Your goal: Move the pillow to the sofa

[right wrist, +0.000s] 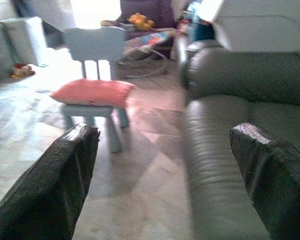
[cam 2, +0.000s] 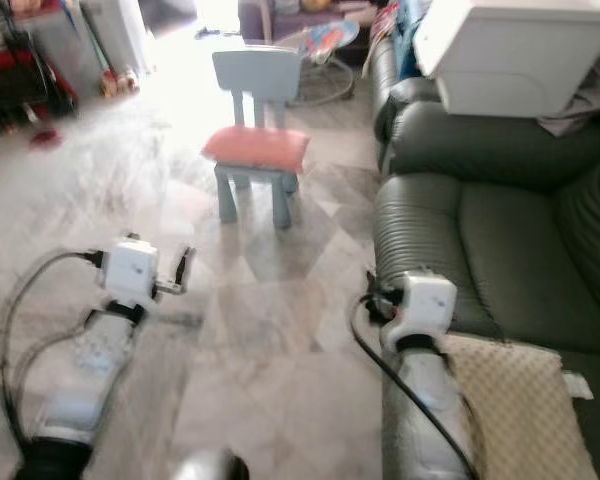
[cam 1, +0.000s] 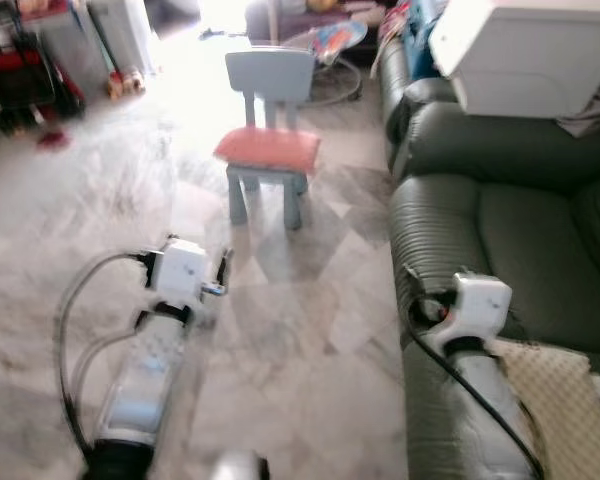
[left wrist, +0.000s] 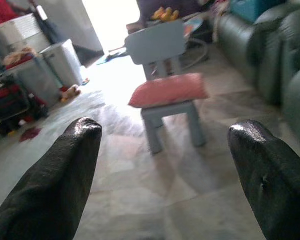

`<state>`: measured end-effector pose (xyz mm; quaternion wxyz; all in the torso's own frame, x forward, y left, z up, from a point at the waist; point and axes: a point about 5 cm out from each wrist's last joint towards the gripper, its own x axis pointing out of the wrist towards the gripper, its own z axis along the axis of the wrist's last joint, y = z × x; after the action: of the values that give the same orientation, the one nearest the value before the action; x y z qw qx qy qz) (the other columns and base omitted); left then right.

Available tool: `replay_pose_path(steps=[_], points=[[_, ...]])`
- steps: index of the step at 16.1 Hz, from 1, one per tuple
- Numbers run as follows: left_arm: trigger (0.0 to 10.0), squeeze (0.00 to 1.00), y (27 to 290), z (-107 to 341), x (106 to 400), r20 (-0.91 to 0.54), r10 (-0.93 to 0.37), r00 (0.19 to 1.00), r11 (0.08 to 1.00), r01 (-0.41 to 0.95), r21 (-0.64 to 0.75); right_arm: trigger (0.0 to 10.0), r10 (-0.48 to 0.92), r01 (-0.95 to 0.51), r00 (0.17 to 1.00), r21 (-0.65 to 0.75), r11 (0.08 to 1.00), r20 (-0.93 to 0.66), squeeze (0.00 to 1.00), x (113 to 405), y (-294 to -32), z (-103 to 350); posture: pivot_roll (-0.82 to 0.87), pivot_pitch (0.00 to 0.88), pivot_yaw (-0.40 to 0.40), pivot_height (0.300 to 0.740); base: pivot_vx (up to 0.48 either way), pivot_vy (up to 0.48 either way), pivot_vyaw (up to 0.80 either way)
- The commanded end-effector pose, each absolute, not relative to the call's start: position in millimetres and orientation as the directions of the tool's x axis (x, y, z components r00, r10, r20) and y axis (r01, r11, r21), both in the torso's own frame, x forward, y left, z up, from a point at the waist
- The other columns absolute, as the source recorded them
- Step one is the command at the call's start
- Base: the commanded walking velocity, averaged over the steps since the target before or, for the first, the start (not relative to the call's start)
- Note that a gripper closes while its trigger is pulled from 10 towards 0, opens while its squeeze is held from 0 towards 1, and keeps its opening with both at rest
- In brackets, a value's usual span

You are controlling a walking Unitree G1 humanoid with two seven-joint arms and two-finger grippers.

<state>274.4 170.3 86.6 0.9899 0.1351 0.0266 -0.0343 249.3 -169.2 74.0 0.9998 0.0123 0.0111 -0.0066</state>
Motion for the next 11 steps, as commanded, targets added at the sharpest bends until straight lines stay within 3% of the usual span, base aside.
replay_pose_path(steps=[1, 5, 8, 11], points=[[10.0, 0.00, 168, 90, 276, -0.053, -0.056, 0.997, 0.963, 0.068, 0.259, 10.0, -0.018, 0.018, 0.999, 0.020, 1.000, -0.034, 0.00, 247, -173, 73, 0.02, 0.000, 0.025, 0.740, 0.000, 0.480, 0.00], [10.0, 0.00, 167, 89, 274, -0.068, -0.062, 0.996, 0.964, 0.077, 0.254, 10.0, -0.015, 0.016, 0.999, 0.019, 1.000, -0.035, 0.00, 246, -173, 74, 0.02, 0.000, 0.019, 0.740, 0.000, 0.480, 0.00], [10.0, 0.00, 174, 84, 254, -0.103, -0.059, 0.993, 0.964, 0.083, 0.253, 10.0, 0.004, -0.004, 0.999, -0.019, 1.000, -0.035, 0.00, 232, -178, 78, 0.02, 0.000, 0.019, 0.740, 0.000, 0.480, 0.00], [10.0, 0.00, 186, 79, 238, -0.127, -0.029, 0.991, 0.965, 0.061, 0.255, 10.0, 0.016, -0.020, 0.997, -0.050, 0.999, -0.082, 0.00, 211, -190, 71, 0.02, 0.000, 0.016, 0.740, 0.000, 0.124, 0.00]])
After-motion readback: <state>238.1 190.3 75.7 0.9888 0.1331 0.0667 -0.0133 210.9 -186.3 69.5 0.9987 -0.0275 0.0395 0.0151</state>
